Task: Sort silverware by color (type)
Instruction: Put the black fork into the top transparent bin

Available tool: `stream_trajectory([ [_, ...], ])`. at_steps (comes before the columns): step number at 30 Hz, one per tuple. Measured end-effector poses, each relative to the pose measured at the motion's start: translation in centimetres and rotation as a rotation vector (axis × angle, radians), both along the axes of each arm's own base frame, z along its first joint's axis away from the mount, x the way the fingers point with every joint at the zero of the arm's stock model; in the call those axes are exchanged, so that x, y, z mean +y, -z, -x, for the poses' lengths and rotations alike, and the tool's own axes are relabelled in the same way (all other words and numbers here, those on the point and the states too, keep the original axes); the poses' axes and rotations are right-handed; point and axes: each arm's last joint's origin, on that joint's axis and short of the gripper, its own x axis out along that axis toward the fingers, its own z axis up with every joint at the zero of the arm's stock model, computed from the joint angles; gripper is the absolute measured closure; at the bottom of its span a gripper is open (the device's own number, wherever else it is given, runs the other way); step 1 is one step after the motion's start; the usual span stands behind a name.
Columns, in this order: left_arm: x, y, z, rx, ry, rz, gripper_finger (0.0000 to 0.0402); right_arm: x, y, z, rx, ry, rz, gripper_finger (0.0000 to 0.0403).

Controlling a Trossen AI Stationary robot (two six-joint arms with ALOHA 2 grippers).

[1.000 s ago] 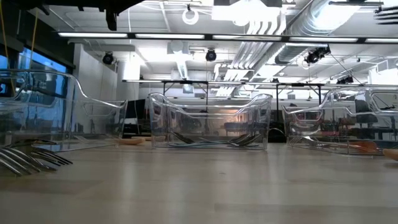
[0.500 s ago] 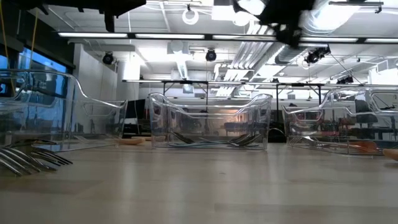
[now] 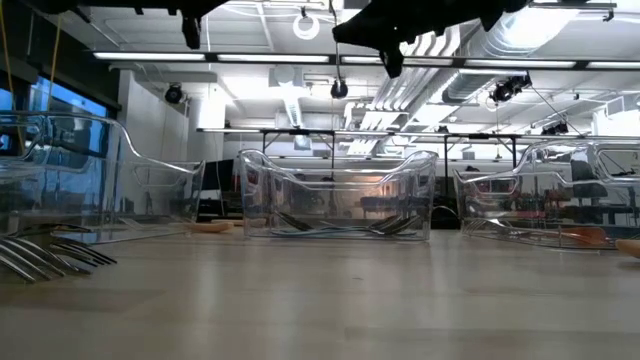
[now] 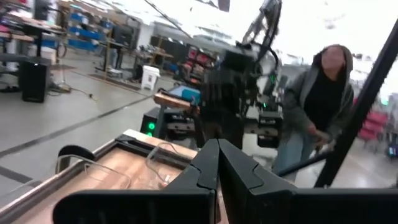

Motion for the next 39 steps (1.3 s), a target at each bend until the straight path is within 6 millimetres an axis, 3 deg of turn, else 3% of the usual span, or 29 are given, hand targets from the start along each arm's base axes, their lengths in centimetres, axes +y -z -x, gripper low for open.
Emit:
stream_trajectory([
  [9,0.3,0.1,-2.0,0.059,0.005,-0.055,0.0401,-0.1,0.2,-0.1,0.006,-0.012,0.052,0.0403],
  [28,0.3,-0.1,-1.9,0.043,0.002,-0.056,0.0401,-0.2,0.1,-0.1,0.003,-0.015,0.066,0.0403],
  [32,0.2,-0.5,-1.8,0.005,0.001,-0.064,0.0401,-1.9,-1.8,-0.2,-0.015,0.085,0.107,0.0403],
  [39,0.3,-0.6,-1.8,-0.013,-0.003,-0.067,0.0401,-7.9,-4.3,-1.4,0.174,0.217,0.194,0.0403],
])
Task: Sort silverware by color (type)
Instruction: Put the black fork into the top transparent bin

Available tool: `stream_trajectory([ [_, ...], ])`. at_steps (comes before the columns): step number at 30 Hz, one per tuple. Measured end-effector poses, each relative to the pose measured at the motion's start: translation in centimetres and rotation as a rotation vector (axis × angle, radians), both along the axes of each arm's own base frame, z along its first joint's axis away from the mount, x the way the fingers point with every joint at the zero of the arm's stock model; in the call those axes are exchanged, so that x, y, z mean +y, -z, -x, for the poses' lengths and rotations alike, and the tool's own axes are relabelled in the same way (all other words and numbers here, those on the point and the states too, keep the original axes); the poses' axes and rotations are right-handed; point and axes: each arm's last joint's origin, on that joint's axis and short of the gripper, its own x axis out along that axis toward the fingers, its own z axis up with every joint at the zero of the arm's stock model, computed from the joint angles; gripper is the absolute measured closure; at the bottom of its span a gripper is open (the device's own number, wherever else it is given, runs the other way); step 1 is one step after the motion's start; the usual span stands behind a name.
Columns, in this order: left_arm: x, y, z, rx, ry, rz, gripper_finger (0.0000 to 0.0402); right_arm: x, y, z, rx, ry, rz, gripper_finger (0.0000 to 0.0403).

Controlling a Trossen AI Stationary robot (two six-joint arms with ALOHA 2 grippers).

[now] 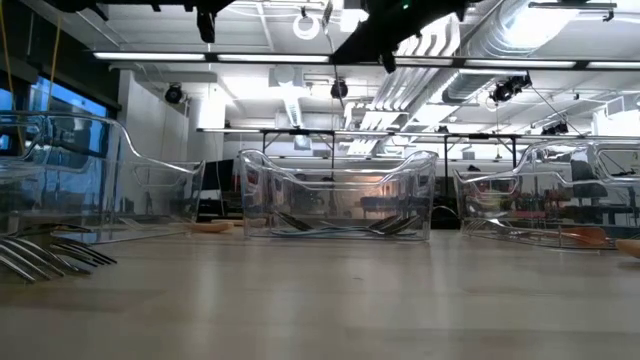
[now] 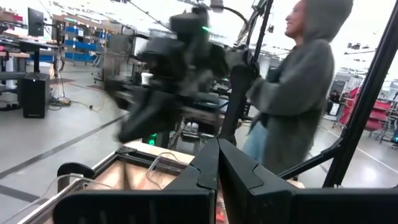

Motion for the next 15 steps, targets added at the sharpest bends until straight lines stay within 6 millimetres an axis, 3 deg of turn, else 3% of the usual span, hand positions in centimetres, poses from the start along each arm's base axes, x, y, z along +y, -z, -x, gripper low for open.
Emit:
stream_trajectory([
  [3,0.0,0.0,0.0,0.000,0.000,-0.001,0.0401,-2.5,0.4,-1.2,0.152,0.002,0.013,0.0403],
  [7,0.0,0.0,0.0,-0.002,0.000,-0.001,0.0401,-5.7,2.6,-2.9,0.359,0.029,-0.001,0.0403],
  [15,0.0,-0.4,0.1,-0.042,-0.026,-0.031,0.0401,-10.0,9.6,-5.8,0.661,0.043,-0.034,0.0403],
])
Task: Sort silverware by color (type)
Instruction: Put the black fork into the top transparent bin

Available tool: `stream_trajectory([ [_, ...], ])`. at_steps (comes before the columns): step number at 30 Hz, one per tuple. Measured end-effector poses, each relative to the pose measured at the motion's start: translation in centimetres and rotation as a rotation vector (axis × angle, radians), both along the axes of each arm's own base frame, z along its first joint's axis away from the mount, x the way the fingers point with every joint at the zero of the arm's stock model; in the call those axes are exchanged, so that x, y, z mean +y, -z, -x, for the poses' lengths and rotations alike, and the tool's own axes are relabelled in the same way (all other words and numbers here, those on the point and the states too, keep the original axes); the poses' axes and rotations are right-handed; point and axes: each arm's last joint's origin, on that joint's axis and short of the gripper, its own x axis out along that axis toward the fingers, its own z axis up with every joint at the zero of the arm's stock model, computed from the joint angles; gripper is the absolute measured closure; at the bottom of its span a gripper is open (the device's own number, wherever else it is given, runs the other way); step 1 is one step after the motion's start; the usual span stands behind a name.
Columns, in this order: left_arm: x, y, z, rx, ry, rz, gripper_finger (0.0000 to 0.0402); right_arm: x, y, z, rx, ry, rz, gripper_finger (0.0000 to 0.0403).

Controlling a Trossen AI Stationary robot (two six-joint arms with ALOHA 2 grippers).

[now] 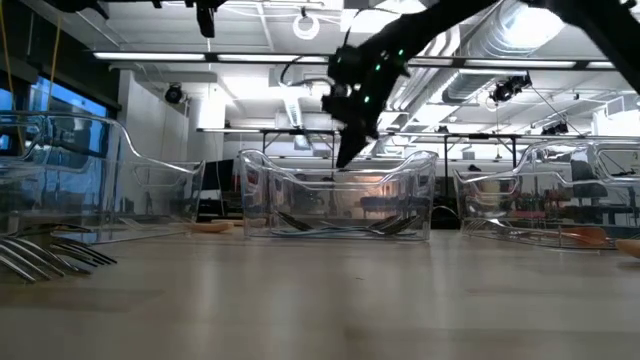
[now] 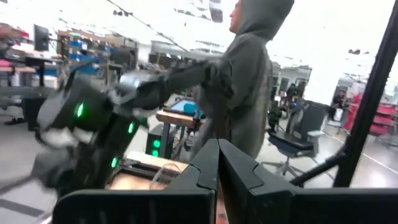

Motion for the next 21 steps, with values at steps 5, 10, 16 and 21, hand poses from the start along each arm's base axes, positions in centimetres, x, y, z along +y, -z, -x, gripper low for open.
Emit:
stream_trajectory([
  [5,0.1,0.0,0.0,-0.001,-0.041,0.008,0.0401,-1.1,3.3,-1.3,0.070,0.004,-0.023,0.0403],
  [10,0.1,0.0,0.0,-0.001,-0.042,0.009,0.0401,-1.4,5.1,-1.9,0.099,0.003,-0.040,0.0403],
  [16,0.1,0.0,0.0,-0.001,-0.042,0.009,0.0401,-1.5,6.7,-2.0,0.135,0.003,-0.061,0.0403],
  [21,0.1,0.0,0.0,0.000,-0.046,0.010,0.0401,-1.5,6.9,-2.1,0.133,0.003,-0.060,0.0403],
])
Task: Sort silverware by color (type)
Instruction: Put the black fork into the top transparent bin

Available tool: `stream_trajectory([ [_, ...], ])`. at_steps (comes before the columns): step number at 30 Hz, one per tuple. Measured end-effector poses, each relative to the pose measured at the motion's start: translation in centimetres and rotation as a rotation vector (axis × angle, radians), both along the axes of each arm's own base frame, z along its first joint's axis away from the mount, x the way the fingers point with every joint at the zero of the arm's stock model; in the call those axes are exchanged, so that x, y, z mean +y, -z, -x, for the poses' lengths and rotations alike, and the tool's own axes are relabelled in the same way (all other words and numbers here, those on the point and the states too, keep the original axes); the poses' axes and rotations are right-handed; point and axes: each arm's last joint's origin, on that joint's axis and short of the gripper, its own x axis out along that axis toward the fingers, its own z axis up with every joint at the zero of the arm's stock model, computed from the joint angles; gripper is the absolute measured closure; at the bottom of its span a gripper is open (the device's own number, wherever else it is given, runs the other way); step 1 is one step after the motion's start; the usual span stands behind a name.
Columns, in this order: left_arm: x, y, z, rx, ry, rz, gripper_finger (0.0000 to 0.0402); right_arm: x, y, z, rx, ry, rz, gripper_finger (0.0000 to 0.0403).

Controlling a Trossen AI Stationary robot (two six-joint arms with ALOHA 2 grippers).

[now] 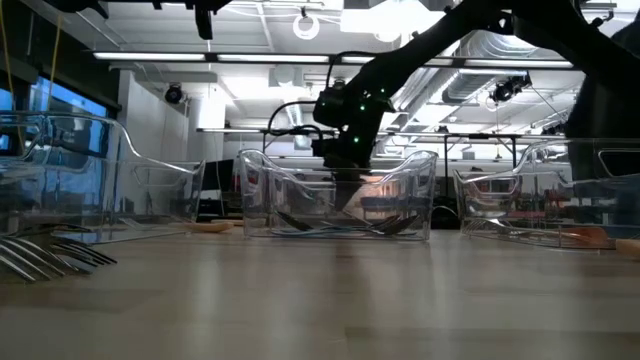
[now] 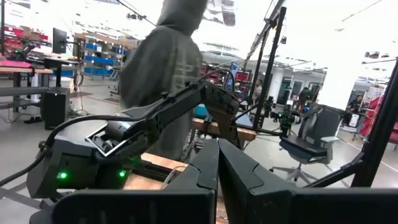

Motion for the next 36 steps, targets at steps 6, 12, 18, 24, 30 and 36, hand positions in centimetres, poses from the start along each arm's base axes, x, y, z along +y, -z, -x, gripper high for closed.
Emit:
stream_trajectory([
  [6,0.03,0.00,0.01,0.000,-0.010,0.003,0.0401,0.01,0.01,0.02,0.001,0.008,-0.004,0.0403],
  [12,0.09,0.01,0.02,-0.001,-0.031,0.007,0.0401,0.01,0.01,0.03,-0.009,0.054,-0.020,0.0403],
  [18,0.17,0.02,0.04,-0.001,-0.057,0.013,0.0401,0.03,0.90,-0.16,0.002,0.074,-0.036,0.0401],
  [24,0.17,0.06,0.03,0.003,-0.057,0.014,0.0401,-0.06,0.86,-0.29,-0.031,0.161,-0.056,0.0386],
  [30,0.17,0.07,0.03,0.004,-0.057,0.014,0.0401,-0.08,0.85,-0.32,-0.048,0.218,-0.075,0.0378],
  [36,0.18,0.08,0.03,0.005,-0.063,0.014,0.0401,-0.07,0.85,-0.32,-0.049,0.218,-0.077,0.0375],
])
